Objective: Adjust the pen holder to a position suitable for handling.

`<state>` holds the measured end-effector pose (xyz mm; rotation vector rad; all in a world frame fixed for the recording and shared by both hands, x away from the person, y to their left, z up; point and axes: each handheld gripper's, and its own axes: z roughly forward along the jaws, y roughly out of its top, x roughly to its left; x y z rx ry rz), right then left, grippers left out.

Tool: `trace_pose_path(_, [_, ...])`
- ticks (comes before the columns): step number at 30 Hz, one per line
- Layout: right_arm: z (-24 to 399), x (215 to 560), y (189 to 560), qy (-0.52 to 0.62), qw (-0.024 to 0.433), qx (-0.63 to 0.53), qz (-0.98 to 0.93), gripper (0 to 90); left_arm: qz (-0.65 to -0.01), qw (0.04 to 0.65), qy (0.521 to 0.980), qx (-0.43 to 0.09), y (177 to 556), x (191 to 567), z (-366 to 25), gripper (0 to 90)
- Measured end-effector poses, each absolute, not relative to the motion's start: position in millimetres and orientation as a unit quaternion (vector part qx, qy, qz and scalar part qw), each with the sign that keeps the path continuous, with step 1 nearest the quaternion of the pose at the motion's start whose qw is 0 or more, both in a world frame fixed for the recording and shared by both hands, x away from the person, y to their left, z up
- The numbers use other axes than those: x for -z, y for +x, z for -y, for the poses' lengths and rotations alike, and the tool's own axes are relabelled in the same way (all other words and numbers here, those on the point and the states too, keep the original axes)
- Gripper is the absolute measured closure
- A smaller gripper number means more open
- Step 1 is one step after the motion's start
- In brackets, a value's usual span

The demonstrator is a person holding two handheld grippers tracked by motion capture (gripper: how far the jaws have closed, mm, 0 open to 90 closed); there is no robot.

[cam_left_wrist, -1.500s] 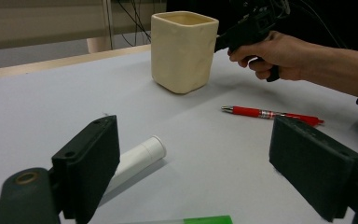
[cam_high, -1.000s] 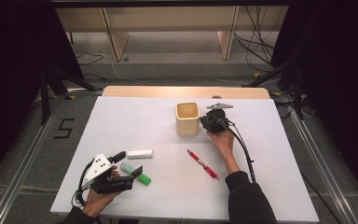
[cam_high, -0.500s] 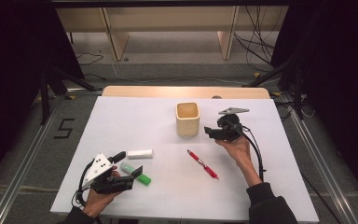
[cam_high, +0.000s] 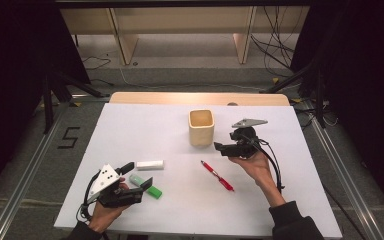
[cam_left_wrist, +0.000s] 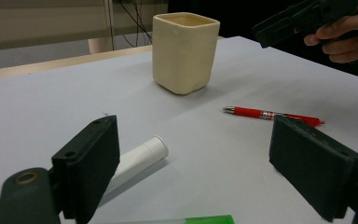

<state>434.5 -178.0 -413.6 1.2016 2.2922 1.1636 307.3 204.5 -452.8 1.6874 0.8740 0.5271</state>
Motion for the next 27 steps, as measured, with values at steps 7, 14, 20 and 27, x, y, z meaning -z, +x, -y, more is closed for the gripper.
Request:
trace_pose_path(7, [170.3,411.0,425.9,0.403,0.145,-0.395,-0.813,25.3,-0.372,0.552,0.712,-0.224,307.9,452.7,-204.6,15.7])
trace_pose_path(14, [162.4,409.4,418.9,0.386,0.129,-0.389,-0.826,23.2,-0.371,0.552,0.712,-0.223,308.6,452.6,-202.9,15.7])
trace_pose_path(20, [154.9,408.6,413.4,0.374,0.119,-0.381,-0.837,21.2,-0.372,0.552,0.712,-0.222,309.1,452.6,-203.1,15.7])
trace_pose_path(27, [149.2,410.4,409.3,0.366,0.112,-0.369,-0.847,21.0,-0.372,0.551,0.713,-0.221,309.2,452.7,-202.8,15.7])
